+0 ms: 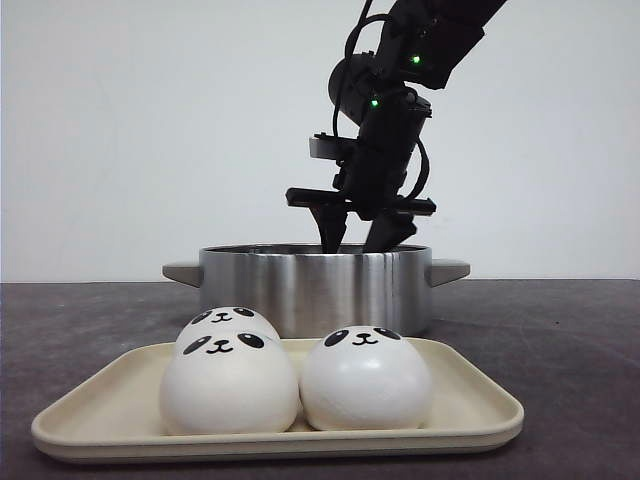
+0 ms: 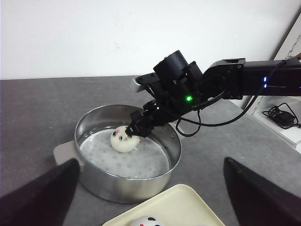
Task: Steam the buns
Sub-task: 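Carry the bun into the steel pot with the right gripper and release, then lower the left gripper onto the farther remaining panda bun and lift it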
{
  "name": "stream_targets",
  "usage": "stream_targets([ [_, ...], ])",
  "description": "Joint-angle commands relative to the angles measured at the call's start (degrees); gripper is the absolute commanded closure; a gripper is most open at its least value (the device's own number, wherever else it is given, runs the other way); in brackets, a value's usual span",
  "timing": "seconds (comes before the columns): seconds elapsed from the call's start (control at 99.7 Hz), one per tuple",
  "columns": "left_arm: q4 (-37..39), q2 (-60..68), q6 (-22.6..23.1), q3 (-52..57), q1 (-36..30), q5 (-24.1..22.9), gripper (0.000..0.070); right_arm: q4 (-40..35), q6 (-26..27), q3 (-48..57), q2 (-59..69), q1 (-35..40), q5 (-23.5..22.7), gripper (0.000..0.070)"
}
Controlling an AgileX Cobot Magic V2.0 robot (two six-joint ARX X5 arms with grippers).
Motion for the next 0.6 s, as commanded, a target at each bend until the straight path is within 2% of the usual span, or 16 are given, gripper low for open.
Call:
stream_targets([
  [0.0, 0.57, 0.31, 0.35, 0.61, -0.20, -0.28, 0.0104, 0.39, -0.28, 0.92, 1.36, 0.17, 0.92, 0.0349],
  [0.271, -0.17, 0.31, 0.04, 0.61, -0.20, -0.24, 0.0104, -2.03, -0.39, 4.02, 0.11, 0.17, 0.57, 0.0361],
  [0.301, -0.42, 0.33, -0.33, 0.61, -0.20, -0.24, 0.0104, -2.71, -0.74, 4.85, -0.68, 0.17, 0.50, 0.0386],
  [0.331, -0.66, 0.59, -0.55, 0.61, -0.22, -0.20, 0.0105, -3.15, -1.11, 5.62, -1.75, 0.26, 0.46, 0.0440],
  [0.411, -1.44, 1.95, -0.61, 0.61, -0.22, 0.22, 0.0110, -4.13, -1.64, 7.17, -5.44, 1.03, 0.33, 0.0694],
  [0.592, -2.21, 8.24, -4.59, 0.61, -0.70, 0.77, 0.0114, -7.06, -3.37, 7.26, -19.34, 4.39, 0.66, 0.0695],
])
